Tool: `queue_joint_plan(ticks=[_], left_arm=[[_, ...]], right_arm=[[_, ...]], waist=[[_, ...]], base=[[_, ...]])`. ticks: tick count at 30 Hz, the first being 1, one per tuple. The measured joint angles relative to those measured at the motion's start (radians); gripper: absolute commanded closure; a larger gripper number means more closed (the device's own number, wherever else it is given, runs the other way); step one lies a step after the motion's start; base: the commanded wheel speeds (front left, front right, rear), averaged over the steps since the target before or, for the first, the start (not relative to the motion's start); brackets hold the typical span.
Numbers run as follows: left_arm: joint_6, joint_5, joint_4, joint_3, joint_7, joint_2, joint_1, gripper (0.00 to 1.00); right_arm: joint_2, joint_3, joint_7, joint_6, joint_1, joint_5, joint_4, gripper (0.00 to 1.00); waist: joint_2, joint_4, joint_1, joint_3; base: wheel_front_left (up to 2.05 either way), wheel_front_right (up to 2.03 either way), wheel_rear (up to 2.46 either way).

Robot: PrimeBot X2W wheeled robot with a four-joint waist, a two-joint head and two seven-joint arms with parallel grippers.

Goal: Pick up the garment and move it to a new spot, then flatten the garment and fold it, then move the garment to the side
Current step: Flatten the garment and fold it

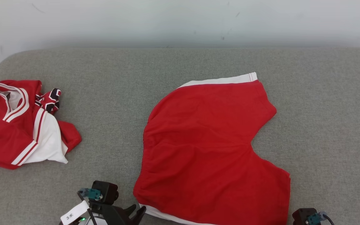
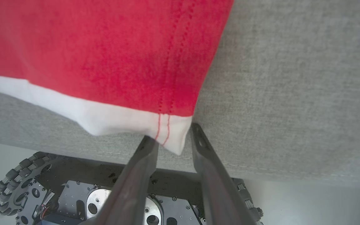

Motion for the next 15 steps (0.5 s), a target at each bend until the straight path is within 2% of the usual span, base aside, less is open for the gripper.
queue_joint_plan(ticks=[6,8,9,10,11,12,15], left_arm=[[0.000,0.000,0.005,0.001,-0.001,-0.001,0.000,0.55],[0.000,0.000,0.007,0.001,-0.001,-0.001,-0.001,0.58],[0.000,-0.001,0.008,0.001,-0.001,-0.001,-0.001,0.70],[0.000,-0.002,0.009,0.001,-0.002,-0.002,-0.001,0.88],[0.000,-0.003,0.010,0.002,-0.006,-0.002,-0.002,1.00],[0.000,-0.003,0.010,0.002,-0.007,-0.003,-0.002,1.00],[-0.008,-0.003,0.014,0.002,-0.010,-0.003,-0.005,1.00]], right_arm=[[0.000,0.004,-0.011,0.003,-0.003,0.007,0.007,0.53],[-0.001,0.005,-0.016,0.010,-0.003,0.008,0.008,0.64],[0.000,0.007,-0.019,0.011,-0.003,0.008,0.009,0.72],[0.001,0.009,-0.020,0.012,-0.004,0.008,0.009,0.79],[0.002,0.010,-0.022,0.015,-0.007,0.008,0.011,0.95],[0.003,0.012,-0.023,0.020,-0.011,0.008,0.013,1.00],[0.004,0.013,-0.028,0.022,-0.017,0.008,0.021,1.00]], waist=[[-0.0001,0.002,0.0000,0.000],[0.0000,0.002,0.0000,0.000],[0.0000,0.002,0.0000,0.000],[0.0000,0.002,0.0000,-0.001],[0.0000,0.002,0.0000,-0.001],[0.0000,0.001,0.0000,-0.001],[0.0000,0.000,0.0001,-0.004]], base=[[0.00,0.00,0.00],[0.00,0.00,0.00],[0.00,0.00,0.00],[0.00,0.00,0.00],[0.00,0.00,0.00],[0.00,0.00,0.00],[0.00,0.00,0.00]])
